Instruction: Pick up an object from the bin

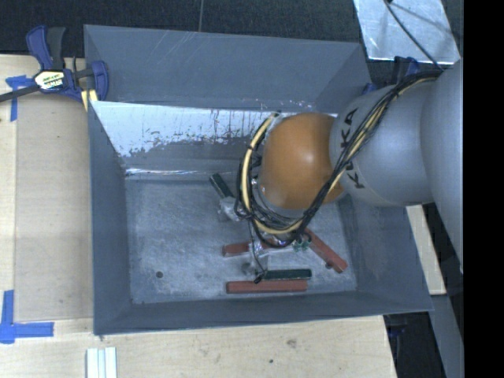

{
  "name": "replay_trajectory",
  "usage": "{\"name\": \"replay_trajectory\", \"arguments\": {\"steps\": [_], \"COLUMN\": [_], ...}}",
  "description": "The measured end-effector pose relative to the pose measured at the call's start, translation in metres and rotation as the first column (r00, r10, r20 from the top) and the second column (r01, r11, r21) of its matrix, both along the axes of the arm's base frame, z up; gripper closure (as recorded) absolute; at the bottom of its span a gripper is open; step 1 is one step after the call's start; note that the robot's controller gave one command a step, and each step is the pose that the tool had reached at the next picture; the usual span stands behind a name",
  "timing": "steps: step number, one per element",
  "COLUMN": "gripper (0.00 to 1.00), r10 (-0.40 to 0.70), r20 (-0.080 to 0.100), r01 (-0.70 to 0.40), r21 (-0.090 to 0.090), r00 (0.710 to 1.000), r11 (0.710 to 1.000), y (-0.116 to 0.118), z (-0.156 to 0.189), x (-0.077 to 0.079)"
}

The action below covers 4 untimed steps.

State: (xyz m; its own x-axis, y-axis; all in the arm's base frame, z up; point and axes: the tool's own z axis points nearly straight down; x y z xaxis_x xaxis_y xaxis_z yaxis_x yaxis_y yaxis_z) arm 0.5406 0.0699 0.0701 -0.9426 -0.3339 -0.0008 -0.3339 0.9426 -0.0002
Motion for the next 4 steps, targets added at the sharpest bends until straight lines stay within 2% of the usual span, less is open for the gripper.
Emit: {"name": "replay_trajectory", "arguments": {"steps": [1,2,3,4], "gripper": [1.0,0.0,1.0,1.0], "r10": [-0.001,-0.002,-0.002,0.016], "r20": [0.0,-0.001,0.0,0.012], "r01": [0.001,0.002,0.002,-0.016], "r21": [0.001,0.0,0.001,0.002], "r00": [1.0,1.0,1.0,1.0], "r11": [1.0,1.0,1.0,1.0], "y": [0.0,0.0,0.001,0.024], "z": [0.0,0.0,0.001,0.145], "x": [0.0,0.0,0.001,0.016]}}
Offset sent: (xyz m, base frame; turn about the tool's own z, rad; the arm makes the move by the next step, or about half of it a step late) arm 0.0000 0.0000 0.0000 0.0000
